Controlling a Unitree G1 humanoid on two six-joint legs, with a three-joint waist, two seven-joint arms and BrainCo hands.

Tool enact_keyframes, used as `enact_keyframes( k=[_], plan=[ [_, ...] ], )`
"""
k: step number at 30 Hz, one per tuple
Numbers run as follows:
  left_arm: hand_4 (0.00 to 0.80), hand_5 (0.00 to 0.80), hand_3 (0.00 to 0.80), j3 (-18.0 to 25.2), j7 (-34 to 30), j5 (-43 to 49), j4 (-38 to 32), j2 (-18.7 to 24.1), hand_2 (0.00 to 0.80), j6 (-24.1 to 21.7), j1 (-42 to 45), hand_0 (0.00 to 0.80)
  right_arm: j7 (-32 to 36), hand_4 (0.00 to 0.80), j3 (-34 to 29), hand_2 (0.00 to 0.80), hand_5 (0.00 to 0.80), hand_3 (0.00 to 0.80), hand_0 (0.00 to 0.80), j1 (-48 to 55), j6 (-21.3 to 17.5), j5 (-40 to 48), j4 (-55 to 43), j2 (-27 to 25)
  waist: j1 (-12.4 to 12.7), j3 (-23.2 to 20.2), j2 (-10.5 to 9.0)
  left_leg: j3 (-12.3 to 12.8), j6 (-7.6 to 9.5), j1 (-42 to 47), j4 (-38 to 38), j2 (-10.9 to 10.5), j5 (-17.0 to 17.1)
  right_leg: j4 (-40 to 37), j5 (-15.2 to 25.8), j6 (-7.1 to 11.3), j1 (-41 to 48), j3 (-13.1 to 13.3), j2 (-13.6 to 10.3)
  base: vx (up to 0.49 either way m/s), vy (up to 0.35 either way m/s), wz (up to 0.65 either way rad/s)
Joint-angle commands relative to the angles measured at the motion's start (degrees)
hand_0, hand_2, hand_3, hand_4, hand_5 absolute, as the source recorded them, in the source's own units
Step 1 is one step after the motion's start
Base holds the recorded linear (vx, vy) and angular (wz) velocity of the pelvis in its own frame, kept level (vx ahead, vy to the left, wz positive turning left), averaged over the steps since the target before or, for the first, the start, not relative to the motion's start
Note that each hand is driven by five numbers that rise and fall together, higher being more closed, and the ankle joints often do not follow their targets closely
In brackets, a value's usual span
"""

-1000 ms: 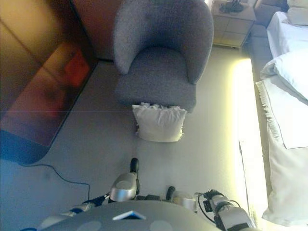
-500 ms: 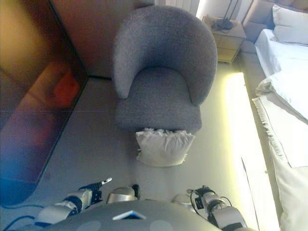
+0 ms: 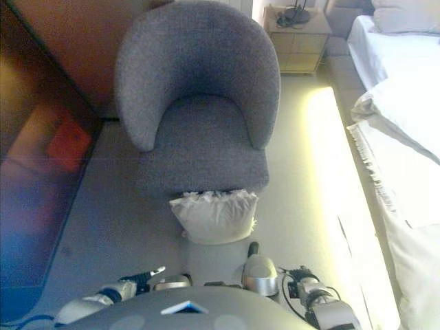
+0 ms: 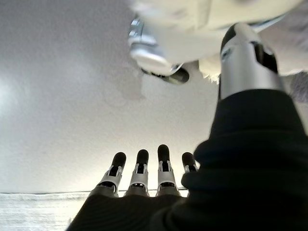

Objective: Pick up the cushion and take it to the sofa

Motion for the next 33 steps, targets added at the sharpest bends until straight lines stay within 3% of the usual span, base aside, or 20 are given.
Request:
enact_keyframes(
  k=[1,3,6,10,11,13,15,21,26,31,33],
  plan=[
    [0.0,0.0,0.0,1.2,0.8,1.1,1.5,3.9,0.0,-2.2,-1.0,0.0,-0.1,0.0,0.9,0.0,0.0,0.0,0.0,-1.4,-1.9,-3.9,1.4,1.7,0.3,-1.1,-6.07,-2.3,1.44,2.1,6.5,-1.1,-8.3,1.2,2.9,5.31,-5.4,2.2,-7.5,0.256,-0.215,0.15],
    [0.0,0.0,0.0,1.0,-1.0,4.8,1.5,3.6,0.0,-4.1,-0.5,0.0,0.2,0.0,1.7,0.0,0.0,0.0,0.0,-1.4,-2.3,-3.7,0.7,1.1,0.9,-1.7,-6.21,-1.9,-0.06,-0.6,14.0,1.0,-3.4,1.2,1.7,3.71,-4.1,0.7,-6.8,0.173,-0.193,0.18],
    [0.0,0.0,0.0,-1.2,0.8,4.2,0.4,2.5,0.0,-6.2,-0.8,0.0,0.5,0.0,2.3,0.0,0.0,0.0,0.0,-2.9,-1.3,-3.6,0.7,0.0,2.7,-0.9,-6.78,-1.0,0.46,-9.0,23.3,1.3,0.0,-0.5,-0.4,1.37,-0.3,-0.1,-5.5,0.159,-0.148,0.19],
    [0.0,0.0,0.0,-1.7,0.9,0.5,-0.4,2.1,0.0,-3.9,-1.7,0.0,0.5,0.0,3.1,0.0,0.0,0.0,0.0,-4.9,0.1,-3.6,1.1,-0.7,5.4,0.7,-5.43,1.9,-0.16,-12.8,15.2,0.4,0.0,-2.9,-2.5,2.43,4.7,-2.3,-5.1,0.146,0.081,0.13],
    [0.0,0.0,0.0,-1.3,0.6,-0.1,-0.1,2.1,0.0,-3.6,-1.8,0.0,0.1,0.0,3.0,0.0,0.0,0.0,0.0,-5.2,0.3,-3.3,1.3,-0.7,5.8,0.9,-4.8,2.4,-0.87,-13.0,11.9,1.0,1.3,-3.6,-2.7,2.82,5.6,-2.9,-5.1,0.201,0.214,0.31],
    [0.0,0.0,0.0,-0.4,0.5,-0.8,0.3,1.8,0.0,-3.5,-1.9,0.0,-0.6,0.0,3.0,0.0,0.0,0.0,0.0,-5.1,0.8,-2.6,1.6,-0.6,7.0,1.4,-3.16,3.4,-3.16,-15.3,5.6,3.3,7.2,-5.0,-3.8,3.15,8.2,-3.3,-4.5,0.239,0.272,0.31],
    [0.0,0.0,0.0,0.6,0.1,0.3,0.8,1.5,0.0,-3.7,-1.7,0.0,-1.1,0.0,2.7,0.0,0.0,0.0,0.0,-5.0,0.6,-1.7,2.1,-0.6,8.3,1.9,-2.21,2.2,-4.44,-17.5,2.7,4.8,11.4,-5.8,-5.6,3.31,11.5,-2.5,-4.4,0.239,0.259,0.3],
    [0.0,0.0,0.0,-0.5,-0.9,4.8,1.1,1.8,0.0,-3.3,-1.8,0.0,-4.7,0.0,1.8,0.0,0.0,0.0,0.0,-3.9,0.1,0.2,2.7,0.5,7.2,0.7,-2.32,3.3,-2.93,-14.8,3.3,3.3,7.4,-3.5,-6.4,5.49,12.3,-2.2,-8.5,0.194,0.222,-0.22],
    [0.0,0.0,0.0,-1.7,2.4,3.5,0.2,3.3,0.0,-3.7,-3.3,0.0,-3.8,0.0,1.5,0.0,0.0,0.0,0.0,-3.8,-0.6,-2.9,2.3,1.4,6.4,0.3,-3.04,5.4,-1.47,-13.3,4.1,1.4,4.9,-3.1,-4.5,8.3,11.3,-2.3,-12.1,0.135,0.017,-0.06],
    [0.0,0.0,0.0,-6.3,5.2,6.5,-2.3,4.5,0.0,-7.8,-7.6,0.0,-5.6,0.0,3.7,0.0,0.0,0.0,0.0,-8.4,-0.7,1.1,-0.2,0.6,6.7,2.9,-2.4,7.7,-2.09,-18.9,8.5,3.3,4.3,-0.2,-2.3,8.93,3.7,-3.7,-15.5,-0.161,-0.134,-0.2],
    [0.0,0.0,0.0,-7.9,7.2,4.3,-3.7,4.8,0.0,-9.6,-10.0,0.0,-6.6,0.0,4.1,0.0,0.0,0.0,0.0,-10.4,-2.2,2.4,-1.1,-0.2,6.2,5.3,-2.13,6.9,-2.62,-23.1,10.8,4.0,4.3,0.6,-2.3,9.05,0.0,-1.8,-15.1,-0.269,-0.225,-0.44]
  ],
)
